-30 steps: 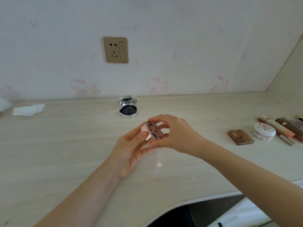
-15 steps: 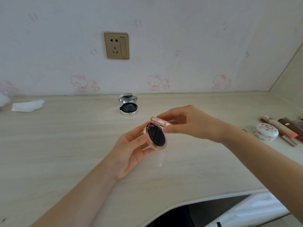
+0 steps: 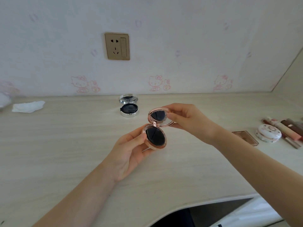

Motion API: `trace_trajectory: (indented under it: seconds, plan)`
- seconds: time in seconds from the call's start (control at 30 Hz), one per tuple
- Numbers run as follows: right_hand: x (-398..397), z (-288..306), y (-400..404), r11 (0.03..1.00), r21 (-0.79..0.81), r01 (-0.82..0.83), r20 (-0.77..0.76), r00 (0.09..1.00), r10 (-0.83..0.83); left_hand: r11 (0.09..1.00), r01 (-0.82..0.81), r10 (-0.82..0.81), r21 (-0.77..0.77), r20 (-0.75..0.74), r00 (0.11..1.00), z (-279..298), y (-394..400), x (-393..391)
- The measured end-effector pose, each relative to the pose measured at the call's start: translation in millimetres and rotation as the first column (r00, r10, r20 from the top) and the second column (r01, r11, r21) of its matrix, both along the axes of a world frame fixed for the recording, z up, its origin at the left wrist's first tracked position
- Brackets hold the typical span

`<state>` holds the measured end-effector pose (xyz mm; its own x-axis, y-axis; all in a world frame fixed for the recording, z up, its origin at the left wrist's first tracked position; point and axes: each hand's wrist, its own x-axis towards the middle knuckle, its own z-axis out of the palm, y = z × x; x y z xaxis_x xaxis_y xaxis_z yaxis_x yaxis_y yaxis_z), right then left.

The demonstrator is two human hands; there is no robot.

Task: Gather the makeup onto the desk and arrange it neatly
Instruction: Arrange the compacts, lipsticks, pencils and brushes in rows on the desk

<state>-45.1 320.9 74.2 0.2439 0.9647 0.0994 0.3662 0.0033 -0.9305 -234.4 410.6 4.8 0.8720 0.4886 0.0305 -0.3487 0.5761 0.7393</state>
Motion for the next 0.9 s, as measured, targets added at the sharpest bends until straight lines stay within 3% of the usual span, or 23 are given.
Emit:
trace_trajectory:
  seconds: [0.07,0.13,0.23,0.37,0.6,0.8,0.9]
  plan:
    - [-2,2,4,0.999,0.032,0.036,0.115,0.993,-0.039,0.993,-0.096,0.101,0.069,-0.077,0.992,-2,-1,2]
    - [-4,4,8,0.998,0.049,0.037,0.265,0.963,-0.049,0.942,-0.237,0.286,0.24,-0.198,0.938,-5,-3,3]
    - [-5,6,14,0.999,0.021,0.036,0.421,0.906,-0.041,0.706,-0.281,0.568,0.65,-0.282,0.773,-5,-5,3]
    - [-5,4,20,0.998,-0.018,0.058,0.474,0.879,-0.043,0.401,-0.09,0.686,0.912,-0.233,0.689,-5,-6,-1]
    - [-3,-3,29,0.997,-0.057,0.059,0.508,0.861,-0.022,0.075,0.036,0.702,0.997,-0.078,0.708,-9,-9,-2]
    - [-6,-6,30,0.995,-0.087,0.04,0.495,0.869,0.008,-0.047,0.126,0.625,0.991,-0.069,0.777,-13,-12,0]
    - [-7,-9,29,0.995,-0.088,0.045,0.472,0.882,0.002,-0.065,0.16,0.613,0.985,-0.087,0.785,-13,-11,0]
